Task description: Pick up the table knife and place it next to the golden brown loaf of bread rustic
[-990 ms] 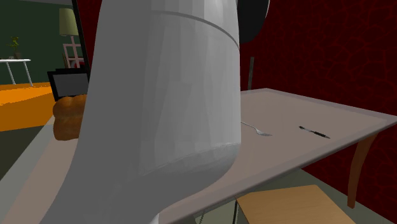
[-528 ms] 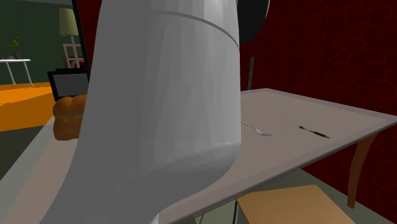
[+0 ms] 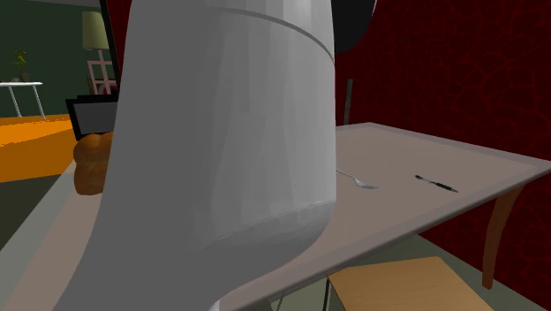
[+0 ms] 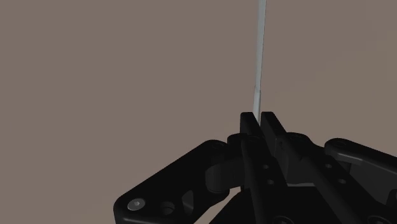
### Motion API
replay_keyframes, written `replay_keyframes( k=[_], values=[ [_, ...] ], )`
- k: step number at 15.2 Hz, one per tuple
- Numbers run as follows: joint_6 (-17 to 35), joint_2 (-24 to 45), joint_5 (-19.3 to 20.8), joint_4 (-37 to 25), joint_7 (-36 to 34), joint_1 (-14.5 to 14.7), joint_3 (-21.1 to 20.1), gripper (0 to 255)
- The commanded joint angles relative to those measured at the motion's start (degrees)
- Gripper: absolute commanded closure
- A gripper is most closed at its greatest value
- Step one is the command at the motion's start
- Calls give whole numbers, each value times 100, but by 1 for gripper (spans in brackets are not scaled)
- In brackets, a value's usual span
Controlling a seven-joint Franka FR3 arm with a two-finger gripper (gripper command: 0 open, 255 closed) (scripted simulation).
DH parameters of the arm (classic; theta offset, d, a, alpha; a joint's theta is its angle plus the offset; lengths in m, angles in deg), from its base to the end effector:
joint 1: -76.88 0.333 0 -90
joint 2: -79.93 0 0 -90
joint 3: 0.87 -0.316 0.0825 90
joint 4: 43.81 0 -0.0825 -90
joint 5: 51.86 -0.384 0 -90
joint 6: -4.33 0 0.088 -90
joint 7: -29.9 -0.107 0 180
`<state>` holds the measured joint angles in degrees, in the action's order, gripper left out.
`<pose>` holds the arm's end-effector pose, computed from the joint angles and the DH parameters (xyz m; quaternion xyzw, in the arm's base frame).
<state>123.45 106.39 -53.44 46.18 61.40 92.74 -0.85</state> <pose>0.6616 0.1892 0.3792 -0.9181 -0.3955 -0.0247 0.0088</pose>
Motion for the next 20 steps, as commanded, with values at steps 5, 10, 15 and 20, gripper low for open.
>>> replay_keyframes(
  k=[5,10,15,20],
  values=[
    [-406,-141,6,-263,-18,5,-1,255],
    [-753,-222,9,-530,-27,5,0,255],
    [-1114,-270,12,-842,-35,4,1,255],
    [-1492,-283,15,-1207,-44,3,1,255]
  ],
)
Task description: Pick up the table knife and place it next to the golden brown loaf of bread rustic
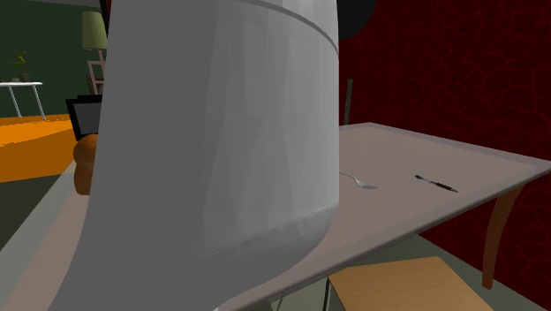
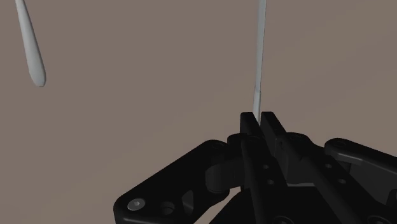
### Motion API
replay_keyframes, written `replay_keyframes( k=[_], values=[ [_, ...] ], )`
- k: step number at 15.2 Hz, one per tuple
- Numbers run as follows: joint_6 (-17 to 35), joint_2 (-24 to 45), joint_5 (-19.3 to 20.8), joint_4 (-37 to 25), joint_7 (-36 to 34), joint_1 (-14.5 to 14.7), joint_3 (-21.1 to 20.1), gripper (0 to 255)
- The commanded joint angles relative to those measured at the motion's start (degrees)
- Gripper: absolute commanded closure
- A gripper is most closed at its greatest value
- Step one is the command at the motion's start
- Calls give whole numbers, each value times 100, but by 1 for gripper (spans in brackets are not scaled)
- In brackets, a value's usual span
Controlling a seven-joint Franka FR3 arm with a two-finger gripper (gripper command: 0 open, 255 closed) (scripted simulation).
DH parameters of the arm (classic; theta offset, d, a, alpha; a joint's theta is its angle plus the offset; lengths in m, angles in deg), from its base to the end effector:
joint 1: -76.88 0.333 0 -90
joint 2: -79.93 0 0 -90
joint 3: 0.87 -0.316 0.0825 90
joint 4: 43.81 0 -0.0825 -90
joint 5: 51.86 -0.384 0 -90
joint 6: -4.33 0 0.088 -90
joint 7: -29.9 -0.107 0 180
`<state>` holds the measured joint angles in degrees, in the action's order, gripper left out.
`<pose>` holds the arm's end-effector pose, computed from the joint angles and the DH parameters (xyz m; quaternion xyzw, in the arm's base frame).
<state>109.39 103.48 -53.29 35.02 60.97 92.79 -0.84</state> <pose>0.6608 0.1901 0.4852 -0.9181 -0.3955 -0.0248 0.0088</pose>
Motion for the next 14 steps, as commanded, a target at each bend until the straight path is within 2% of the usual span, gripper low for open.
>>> replay_keyframes(
  k=[1,14],
  values=[
    [-165,10,0,-171,-2,-2,1,255],
    [-1287,222,4,-1506,-26,-6,0,255]
  ],
)
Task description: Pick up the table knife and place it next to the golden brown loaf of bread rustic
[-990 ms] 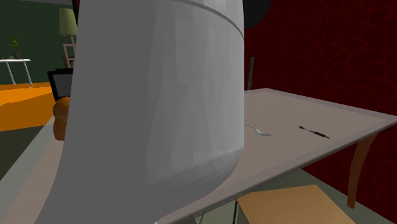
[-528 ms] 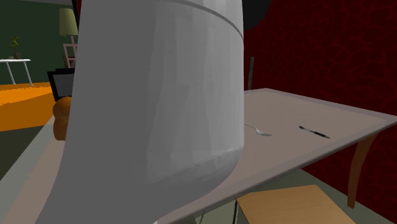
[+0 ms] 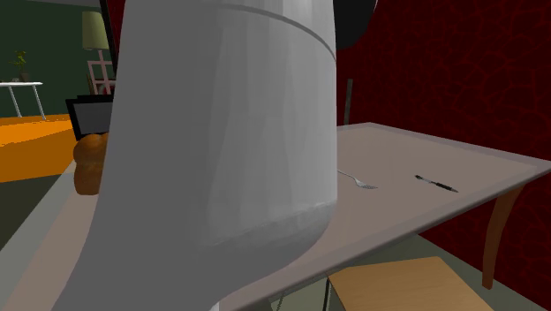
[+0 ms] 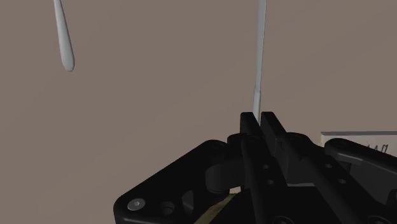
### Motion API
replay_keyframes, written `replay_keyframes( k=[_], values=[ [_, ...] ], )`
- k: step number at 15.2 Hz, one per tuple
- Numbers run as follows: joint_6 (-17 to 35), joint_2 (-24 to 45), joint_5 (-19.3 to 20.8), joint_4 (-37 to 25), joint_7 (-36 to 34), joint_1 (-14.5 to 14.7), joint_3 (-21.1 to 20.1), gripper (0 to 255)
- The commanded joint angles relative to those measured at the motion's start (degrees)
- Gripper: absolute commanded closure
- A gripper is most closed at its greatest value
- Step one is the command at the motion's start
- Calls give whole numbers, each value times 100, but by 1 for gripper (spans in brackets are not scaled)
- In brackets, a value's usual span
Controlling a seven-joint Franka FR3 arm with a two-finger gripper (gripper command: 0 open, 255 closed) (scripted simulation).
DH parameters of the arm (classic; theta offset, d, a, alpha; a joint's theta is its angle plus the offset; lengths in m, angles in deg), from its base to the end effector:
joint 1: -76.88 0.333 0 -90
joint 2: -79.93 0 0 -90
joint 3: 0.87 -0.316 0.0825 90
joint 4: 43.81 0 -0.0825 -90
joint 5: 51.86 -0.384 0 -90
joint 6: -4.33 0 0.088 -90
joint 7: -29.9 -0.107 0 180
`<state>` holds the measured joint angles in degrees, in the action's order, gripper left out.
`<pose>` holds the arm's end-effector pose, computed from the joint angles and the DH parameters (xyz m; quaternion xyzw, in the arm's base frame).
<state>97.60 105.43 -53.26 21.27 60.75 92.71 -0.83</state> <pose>0.6616 0.1898 0.5586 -0.9181 -0.3954 -0.0248 0.0089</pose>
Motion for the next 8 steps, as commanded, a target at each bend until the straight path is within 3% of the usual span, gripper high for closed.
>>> replay_keyframes(
  k=[1,7,8],
  values=[
    [-206,61,0,-265,-6,1,-1,255],
    [-807,339,0,-1144,-19,-2,-2,255],
    [-672,116,15,-787,-118,81,-25,255]
  ],
)
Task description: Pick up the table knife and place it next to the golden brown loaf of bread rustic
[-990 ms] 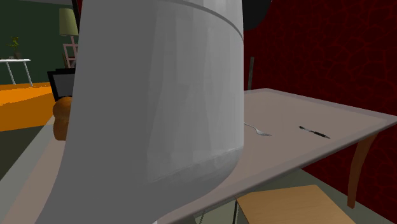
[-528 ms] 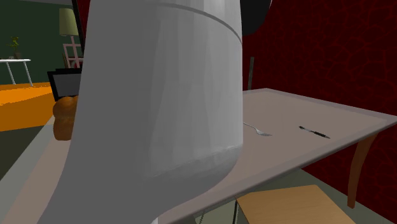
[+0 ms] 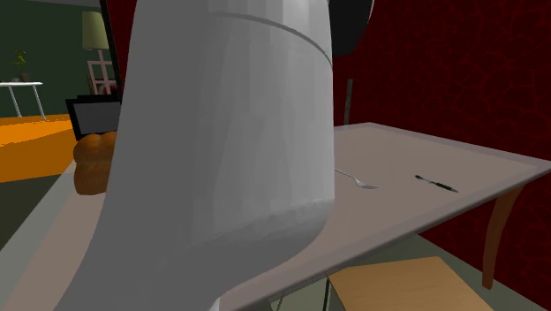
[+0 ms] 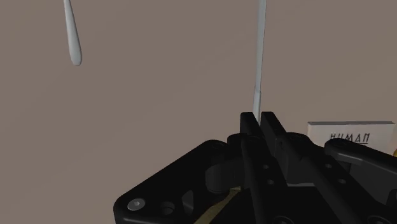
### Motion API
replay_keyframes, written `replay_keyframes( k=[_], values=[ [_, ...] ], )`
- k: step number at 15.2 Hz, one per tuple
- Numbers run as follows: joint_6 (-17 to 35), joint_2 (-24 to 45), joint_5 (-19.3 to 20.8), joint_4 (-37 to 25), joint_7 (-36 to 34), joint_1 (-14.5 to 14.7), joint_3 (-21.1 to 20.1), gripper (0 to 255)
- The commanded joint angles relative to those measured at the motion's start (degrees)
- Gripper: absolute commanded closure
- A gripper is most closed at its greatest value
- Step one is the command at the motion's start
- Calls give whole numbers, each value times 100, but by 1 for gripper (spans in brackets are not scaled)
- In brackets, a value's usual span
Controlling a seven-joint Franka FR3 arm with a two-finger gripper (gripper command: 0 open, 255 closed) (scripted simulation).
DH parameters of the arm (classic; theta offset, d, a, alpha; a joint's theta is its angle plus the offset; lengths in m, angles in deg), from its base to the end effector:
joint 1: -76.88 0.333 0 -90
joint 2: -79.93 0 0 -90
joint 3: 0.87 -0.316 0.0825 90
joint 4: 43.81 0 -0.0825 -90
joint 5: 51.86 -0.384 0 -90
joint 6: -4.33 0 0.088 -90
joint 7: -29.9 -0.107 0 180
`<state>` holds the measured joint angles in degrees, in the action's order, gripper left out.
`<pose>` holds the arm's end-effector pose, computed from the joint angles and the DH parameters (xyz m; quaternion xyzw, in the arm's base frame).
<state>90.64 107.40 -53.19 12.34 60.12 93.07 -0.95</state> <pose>0.6563 0.1940 0.5973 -0.9181 -0.3954 -0.0247 0.0089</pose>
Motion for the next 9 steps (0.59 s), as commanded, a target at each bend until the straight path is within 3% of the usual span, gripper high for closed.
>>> replay_keyframes(
  k=[1,9],
  values=[
    [139,-279,23,416,-156,128,-36,255],
    [678,-1363,124,2025,-1038,746,-314,255]
  ],
)
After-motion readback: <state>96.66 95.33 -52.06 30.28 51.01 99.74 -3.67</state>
